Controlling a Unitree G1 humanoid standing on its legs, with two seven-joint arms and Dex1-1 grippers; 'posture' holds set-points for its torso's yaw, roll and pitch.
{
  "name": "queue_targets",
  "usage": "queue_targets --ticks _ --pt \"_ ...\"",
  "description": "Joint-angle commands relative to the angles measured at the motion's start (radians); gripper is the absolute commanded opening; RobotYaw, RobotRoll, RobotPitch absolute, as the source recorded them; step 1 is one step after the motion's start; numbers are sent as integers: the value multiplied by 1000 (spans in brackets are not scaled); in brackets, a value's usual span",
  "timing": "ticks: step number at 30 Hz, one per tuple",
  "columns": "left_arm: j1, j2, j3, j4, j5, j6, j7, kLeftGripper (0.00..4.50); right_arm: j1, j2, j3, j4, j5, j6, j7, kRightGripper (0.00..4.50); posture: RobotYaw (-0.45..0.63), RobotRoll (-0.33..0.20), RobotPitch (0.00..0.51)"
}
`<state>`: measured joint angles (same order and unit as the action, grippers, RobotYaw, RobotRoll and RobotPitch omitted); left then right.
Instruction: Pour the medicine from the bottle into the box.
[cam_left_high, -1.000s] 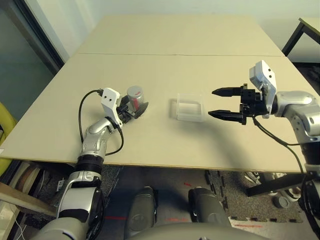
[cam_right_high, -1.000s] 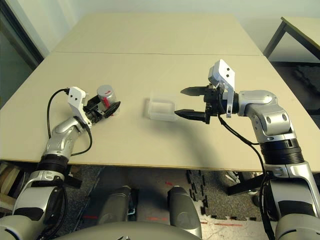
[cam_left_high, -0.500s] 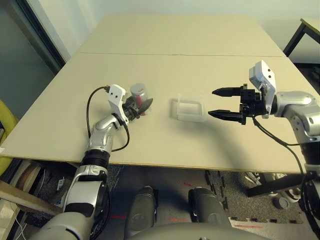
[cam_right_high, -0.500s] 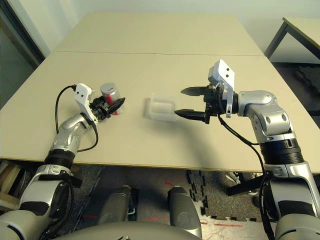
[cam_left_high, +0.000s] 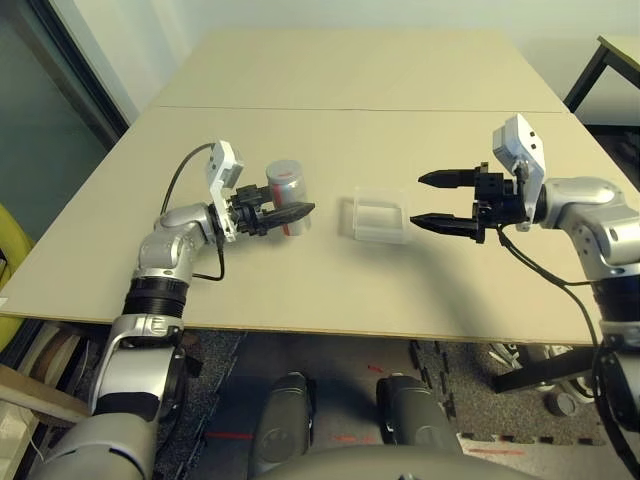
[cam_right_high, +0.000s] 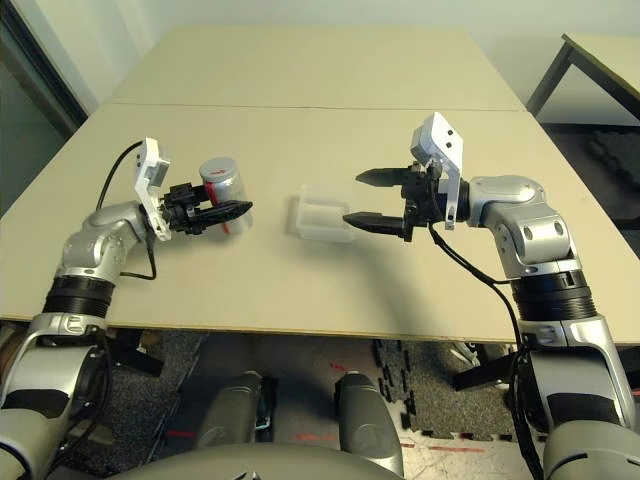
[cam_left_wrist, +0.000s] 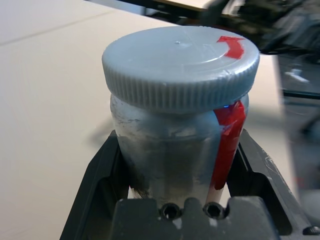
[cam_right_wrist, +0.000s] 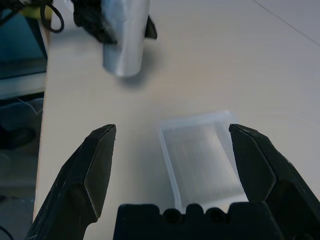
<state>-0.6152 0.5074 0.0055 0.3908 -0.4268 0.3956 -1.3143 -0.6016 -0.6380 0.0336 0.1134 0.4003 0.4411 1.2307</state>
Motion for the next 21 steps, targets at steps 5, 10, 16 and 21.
queue_targets --ticks 5,10,16,21 --pt "-39 44 -62 -35 11 26 -99 2827 -92 40 15 -64 50 83 -6 4500 -101 0 51" --pt "-51 56 -81 -34 20 12 -125 2827 -133 55 12 -69 68 113 -11 4500 -100 0 47" --pt "-54 61 -101 -31 47 -34 -130 2827 -191 112 28 -85 78 169 -64 4500 -106 0 44" --pt "-51 53 -100 -44 52 -77 -118 2827 -227 159 21 -100 116 261 -117 4500 -94 0 42"
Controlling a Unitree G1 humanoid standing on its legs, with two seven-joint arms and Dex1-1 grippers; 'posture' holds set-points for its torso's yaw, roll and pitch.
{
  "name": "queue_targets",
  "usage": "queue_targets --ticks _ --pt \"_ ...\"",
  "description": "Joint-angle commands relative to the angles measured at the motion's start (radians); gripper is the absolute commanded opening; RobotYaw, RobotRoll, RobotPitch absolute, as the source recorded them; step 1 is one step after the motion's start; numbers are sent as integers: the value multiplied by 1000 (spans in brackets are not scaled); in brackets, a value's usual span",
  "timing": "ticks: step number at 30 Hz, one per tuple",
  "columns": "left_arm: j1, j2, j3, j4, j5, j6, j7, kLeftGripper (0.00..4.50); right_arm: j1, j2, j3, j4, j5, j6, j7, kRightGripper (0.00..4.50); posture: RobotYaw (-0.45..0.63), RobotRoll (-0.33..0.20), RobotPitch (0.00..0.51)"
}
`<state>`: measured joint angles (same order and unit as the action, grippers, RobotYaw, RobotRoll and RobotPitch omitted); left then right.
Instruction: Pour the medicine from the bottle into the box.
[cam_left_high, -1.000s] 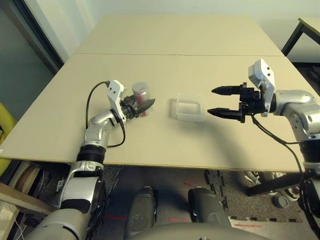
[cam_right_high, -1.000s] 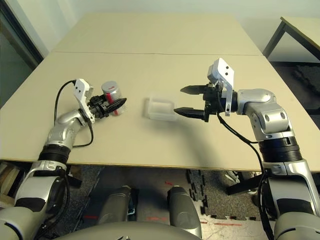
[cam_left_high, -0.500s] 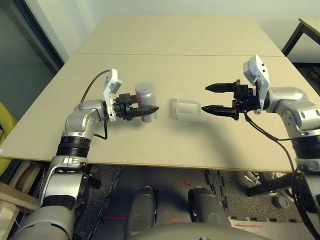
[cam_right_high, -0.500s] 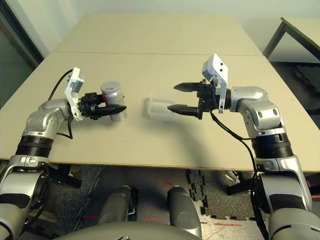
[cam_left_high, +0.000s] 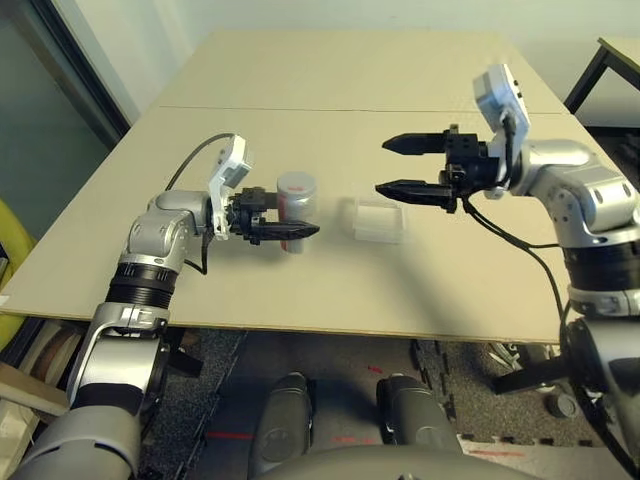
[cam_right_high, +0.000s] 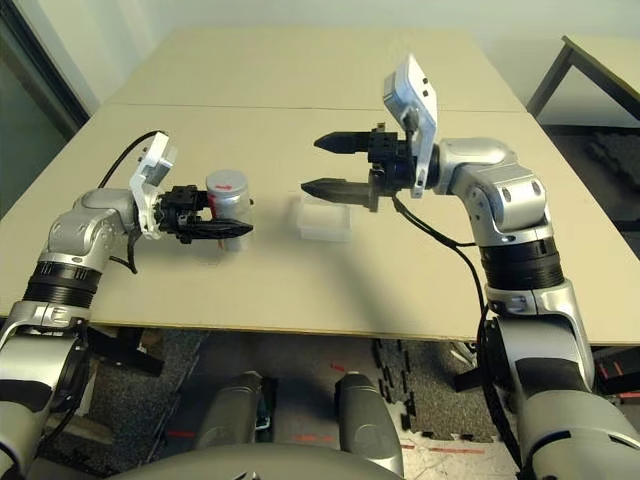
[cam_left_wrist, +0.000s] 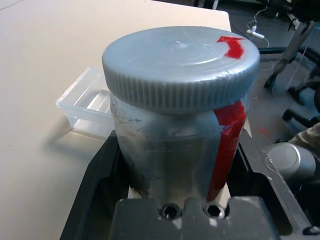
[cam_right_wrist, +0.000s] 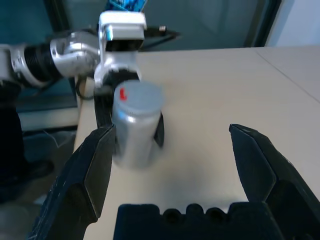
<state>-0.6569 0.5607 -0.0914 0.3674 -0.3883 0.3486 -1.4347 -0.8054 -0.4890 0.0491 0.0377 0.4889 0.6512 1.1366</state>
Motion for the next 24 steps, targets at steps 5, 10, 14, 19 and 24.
queue_targets --ticks 5,10,14,19,24 --pt "-3 -4 10 -22 6 -68 11 2827 -47 4 34 -23 34 83 -13 4500 -86 0 42" --pt "5 -3 12 -28 1 -82 17 2827 -71 5 43 -11 42 112 -10 4500 -85 0 40" --pt "10 -3 13 -24 6 -111 21 2827 -87 11 39 -12 60 157 -21 4500 -87 0 38" --pt "5 -3 0 -19 17 -136 17 2827 -96 11 43 -18 75 204 -27 4500 -94 0 38" --pt "-3 -6 -8 3 27 -156 12 2827 -105 27 64 12 50 181 -31 4500 -105 0 39"
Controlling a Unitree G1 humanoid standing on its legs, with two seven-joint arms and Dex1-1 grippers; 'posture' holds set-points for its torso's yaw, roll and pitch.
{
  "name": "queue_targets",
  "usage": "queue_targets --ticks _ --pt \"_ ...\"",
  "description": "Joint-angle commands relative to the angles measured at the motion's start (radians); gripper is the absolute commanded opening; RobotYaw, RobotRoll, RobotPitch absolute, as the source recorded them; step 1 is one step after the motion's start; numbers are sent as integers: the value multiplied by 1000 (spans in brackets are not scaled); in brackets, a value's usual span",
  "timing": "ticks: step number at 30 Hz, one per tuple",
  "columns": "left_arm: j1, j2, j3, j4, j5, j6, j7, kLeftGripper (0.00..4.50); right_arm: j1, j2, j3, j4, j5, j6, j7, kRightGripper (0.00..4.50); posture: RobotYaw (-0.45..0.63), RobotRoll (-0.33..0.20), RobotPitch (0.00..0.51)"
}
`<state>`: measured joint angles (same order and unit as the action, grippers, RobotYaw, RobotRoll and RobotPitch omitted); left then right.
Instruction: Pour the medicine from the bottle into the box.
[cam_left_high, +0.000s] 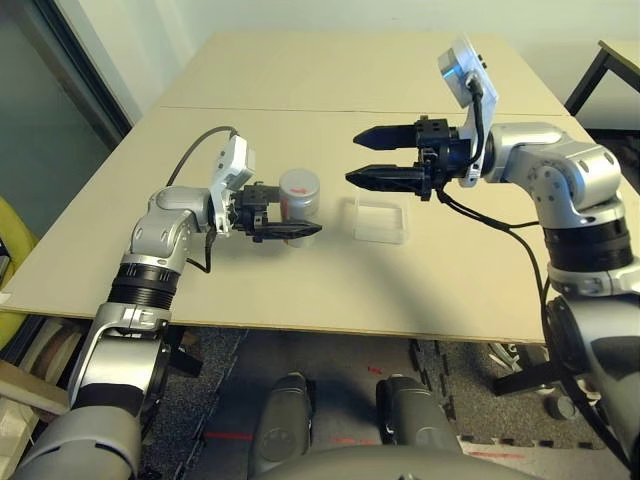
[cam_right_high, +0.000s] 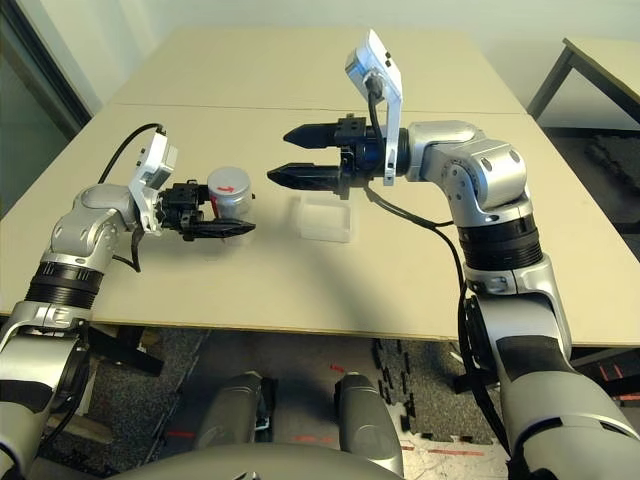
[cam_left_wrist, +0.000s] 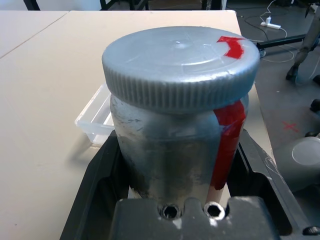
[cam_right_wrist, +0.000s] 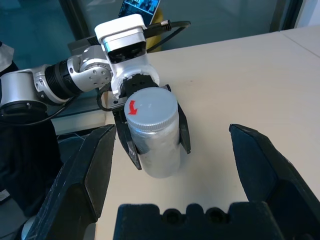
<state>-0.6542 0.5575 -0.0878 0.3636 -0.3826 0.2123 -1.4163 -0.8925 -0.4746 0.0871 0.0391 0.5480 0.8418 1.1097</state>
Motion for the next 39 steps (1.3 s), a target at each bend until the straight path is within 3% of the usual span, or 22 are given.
queue_targets --ticks 1,11,38,39 --pt "-7 -4 -14 12 25 -25 -7 2827 -23 22 28 16 -7 -8 -9 4500 -107 0 39" --pt "-31 -24 -7 42 33 -56 -2 2827 -50 112 73 42 -14 -21 -21 4500 -105 0 39" --pt "-17 -48 15 21 10 -44 12 2827 -42 241 126 166 -96 -138 -22 4500 -83 0 15" --pt "-15 -49 15 20 9 -44 14 2827 -43 243 125 169 -97 -139 -22 4327 -82 0 17"
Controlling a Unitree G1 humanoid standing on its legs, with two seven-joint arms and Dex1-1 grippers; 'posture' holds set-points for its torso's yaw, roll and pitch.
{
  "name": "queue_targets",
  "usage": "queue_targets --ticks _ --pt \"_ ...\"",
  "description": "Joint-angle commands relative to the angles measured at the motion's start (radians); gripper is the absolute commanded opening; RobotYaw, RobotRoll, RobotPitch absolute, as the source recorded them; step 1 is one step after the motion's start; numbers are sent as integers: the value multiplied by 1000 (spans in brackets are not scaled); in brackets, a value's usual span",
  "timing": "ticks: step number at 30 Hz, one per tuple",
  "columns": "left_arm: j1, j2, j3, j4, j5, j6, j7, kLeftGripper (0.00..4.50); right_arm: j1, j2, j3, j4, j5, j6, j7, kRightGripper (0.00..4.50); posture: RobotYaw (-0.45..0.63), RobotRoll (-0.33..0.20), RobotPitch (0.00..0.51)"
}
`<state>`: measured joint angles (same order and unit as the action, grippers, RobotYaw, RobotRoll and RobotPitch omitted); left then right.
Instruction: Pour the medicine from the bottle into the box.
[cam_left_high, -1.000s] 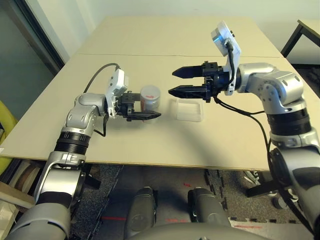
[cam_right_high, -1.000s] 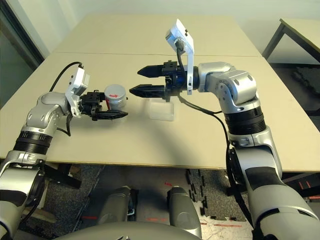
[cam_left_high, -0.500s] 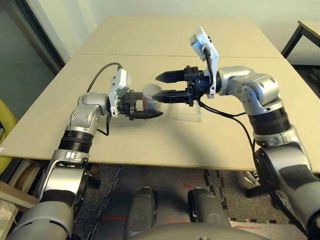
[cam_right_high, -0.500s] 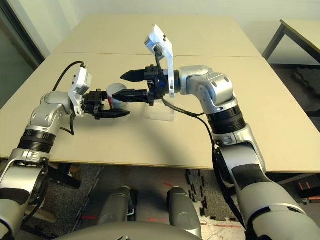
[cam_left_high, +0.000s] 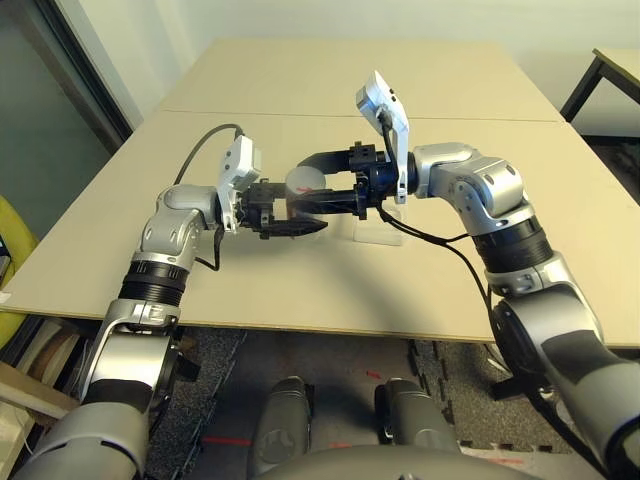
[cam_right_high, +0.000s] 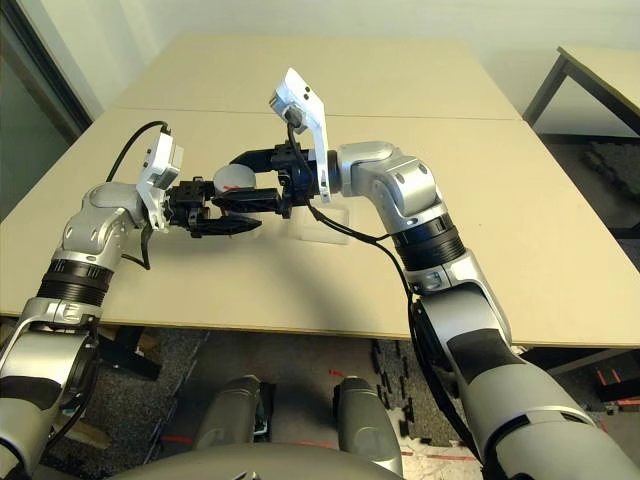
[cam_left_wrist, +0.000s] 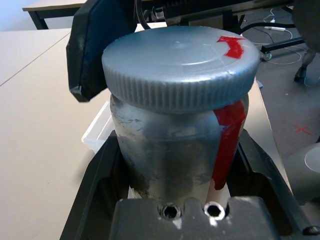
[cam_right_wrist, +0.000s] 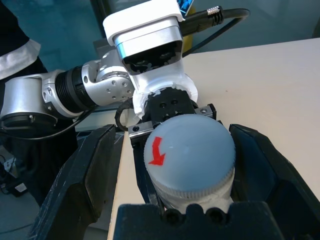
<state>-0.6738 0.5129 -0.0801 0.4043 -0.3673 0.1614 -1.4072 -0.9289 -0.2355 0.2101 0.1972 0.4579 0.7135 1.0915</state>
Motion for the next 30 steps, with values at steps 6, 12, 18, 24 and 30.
queue_targets --ticks 6,12,18,24,30 --pt "21 -8 12 -17 -9 0 11 2827 -16 13 3 26 -8 -15 1 2700 -75 0 19" --pt "43 -10 19 -41 -24 10 25 2827 -20 8 11 41 -13 -19 21 2700 -64 0 29" --pt "74 -8 12 -91 -42 40 23 2827 -11 -38 11 55 39 -54 221 2700 -54 0 45" --pt "91 -2 -3 -142 -58 84 8 2827 -62 -76 24 128 58 -88 428 2699 -29 0 67" --pt "90 7 -12 -204 -91 150 -8 2827 -126 -73 47 210 59 -114 522 2654 -11 0 73"
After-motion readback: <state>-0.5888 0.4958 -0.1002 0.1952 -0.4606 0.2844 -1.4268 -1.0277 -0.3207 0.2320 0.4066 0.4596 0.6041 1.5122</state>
